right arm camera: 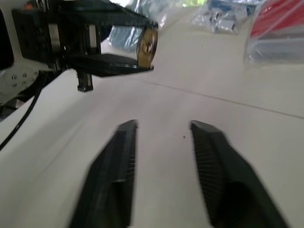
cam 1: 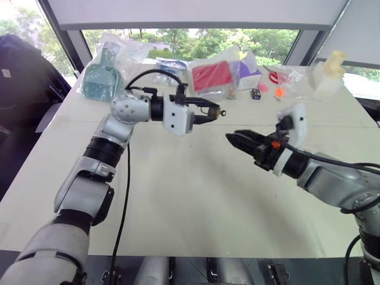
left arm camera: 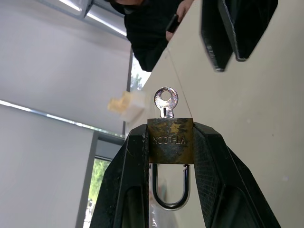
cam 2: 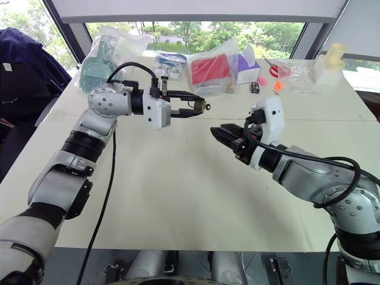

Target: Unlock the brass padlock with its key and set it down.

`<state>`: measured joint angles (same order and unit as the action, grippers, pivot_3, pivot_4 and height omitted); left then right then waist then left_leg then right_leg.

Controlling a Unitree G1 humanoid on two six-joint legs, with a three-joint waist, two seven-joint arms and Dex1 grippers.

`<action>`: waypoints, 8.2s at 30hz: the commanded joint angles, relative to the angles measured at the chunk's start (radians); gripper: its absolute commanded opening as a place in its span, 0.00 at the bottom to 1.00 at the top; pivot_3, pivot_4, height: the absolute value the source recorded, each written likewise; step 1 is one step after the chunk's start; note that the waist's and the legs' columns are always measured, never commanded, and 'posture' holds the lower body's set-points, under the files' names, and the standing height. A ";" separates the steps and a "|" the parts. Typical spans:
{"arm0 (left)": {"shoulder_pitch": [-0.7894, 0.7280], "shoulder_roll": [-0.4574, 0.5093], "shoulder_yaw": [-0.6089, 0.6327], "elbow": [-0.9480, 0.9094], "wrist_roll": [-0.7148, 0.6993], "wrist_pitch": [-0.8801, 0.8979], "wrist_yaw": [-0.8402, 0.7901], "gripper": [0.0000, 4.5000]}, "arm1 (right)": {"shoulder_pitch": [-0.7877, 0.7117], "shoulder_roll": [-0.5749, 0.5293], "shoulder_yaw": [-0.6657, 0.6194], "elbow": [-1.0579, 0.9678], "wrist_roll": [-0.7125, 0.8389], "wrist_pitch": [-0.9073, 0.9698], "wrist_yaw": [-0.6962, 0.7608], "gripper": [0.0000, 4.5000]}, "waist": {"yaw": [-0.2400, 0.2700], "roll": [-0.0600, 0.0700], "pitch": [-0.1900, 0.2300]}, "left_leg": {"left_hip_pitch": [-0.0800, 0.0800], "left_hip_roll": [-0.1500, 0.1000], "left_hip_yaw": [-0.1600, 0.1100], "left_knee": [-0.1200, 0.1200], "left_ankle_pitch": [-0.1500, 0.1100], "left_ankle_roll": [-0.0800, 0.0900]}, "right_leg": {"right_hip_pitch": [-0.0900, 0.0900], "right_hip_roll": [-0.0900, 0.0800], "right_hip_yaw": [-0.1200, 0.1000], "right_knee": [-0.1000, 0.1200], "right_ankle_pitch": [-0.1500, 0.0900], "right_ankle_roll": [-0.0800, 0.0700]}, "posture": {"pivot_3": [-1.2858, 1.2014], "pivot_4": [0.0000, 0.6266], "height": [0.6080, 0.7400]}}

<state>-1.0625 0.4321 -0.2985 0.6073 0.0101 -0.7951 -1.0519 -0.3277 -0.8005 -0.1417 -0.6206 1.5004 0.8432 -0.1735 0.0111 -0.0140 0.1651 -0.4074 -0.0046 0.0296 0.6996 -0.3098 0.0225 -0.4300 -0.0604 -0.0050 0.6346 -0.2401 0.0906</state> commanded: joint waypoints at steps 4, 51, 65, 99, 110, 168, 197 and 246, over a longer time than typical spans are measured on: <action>0.005 0.009 0.021 -0.041 0.012 -0.089 0.043 0.15 | -0.044 0.052 -0.036 0.021 0.058 -0.053 -0.044 0.96 | 0.001 0.000 0.000 | 0.000 0.000 0.000 0.000 0.000 0.000 | 0.000 -0.001 0.000 -0.001 0.000 0.000 | 0.52 0.24 1.00; -0.043 -0.005 0.050 0.013 0.248 -0.374 0.383 0.15 | -0.067 0.416 0.006 0.070 0.471 -0.379 -0.515 0.01 | -0.001 0.000 0.000 | 0.000 0.000 0.000 0.000 0.000 0.000 | 0.000 -0.001 0.000 0.000 0.001 0.001 | 0.52 0.24 1.00; -0.078 0.018 0.077 0.025 0.498 -0.460 0.665 0.15 | -0.073 0.670 -0.033 0.065 0.472 -0.522 -0.754 0.01 | -0.001 0.000 0.000 | 0.000 -0.001 0.001 0.000 0.000 0.000 | 0.000 -0.001 0.000 0.001 0.002 0.002 | 0.52 0.24 1.00; -0.055 0.028 -0.069 0.061 0.118 -0.312 0.276 0.15 | -0.070 0.147 0.027 0.052 0.036 -0.110 -0.077 0.97 | 0.000 0.000 0.000 | 0.000 -0.001 0.002 0.000 0.001 0.002 | 0.001 -0.002 0.000 -0.002 0.003 0.003 | 0.52 0.24 1.00; -0.026 0.017 -0.062 0.000 0.070 -0.264 0.243 0.15 | -0.116 0.201 0.051 0.086 0.001 -0.085 -0.069 0.92 | 0.000 0.000 0.000 | 0.000 -0.001 0.001 0.000 0.001 0.002 | 0.001 -0.002 0.000 -0.002 0.003 0.003 | 0.52 0.24 1.00; -0.075 -0.101 0.214 -0.048 -0.405 1.114 -0.124 0.98 | -0.098 0.187 -0.013 0.022 0.112 -0.043 -0.032 0.01 | -0.020 0.000 0.000 | 0.000 -0.002 0.001 0.000 0.001 0.002 | 0.001 -0.002 0.001 -0.001 0.003 0.003 | 0.52 0.24 1.00; -0.059 -0.076 0.249 -0.167 -0.436 1.276 -0.184 0.98 | -0.124 0.210 0.021 0.055 0.050 -0.061 -0.050 0.01 | -0.021 0.000 0.000 | 0.000 -0.002 0.001 0.000 0.001 0.002 | 0.000 -0.002 0.001 -0.001 0.003 0.003 | 0.52 0.24 1.00; -0.037 -0.124 0.225 -0.073 -0.326 1.012 -0.224 0.98 | -0.107 0.216 0.067 0.002 0.124 -0.086 -0.044 0.01 | -0.018 0.000 0.000 | -0.001 -0.002 0.001 0.000 0.001 0.002 | 0.000 -0.003 0.001 -0.002 0.003 0.003 | 0.52 0.24 1.00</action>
<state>-1.0999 0.3140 -0.0657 0.5779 -0.3128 0.2098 -1.2714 -0.4081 -0.5906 -0.0865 -0.5543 1.5885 0.7613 -0.2316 -0.0070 -0.0137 0.1651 -0.4084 -0.0067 0.0303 0.6994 -0.3087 0.0243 -0.4300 -0.0630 -0.0038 0.6323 -0.2373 0.0935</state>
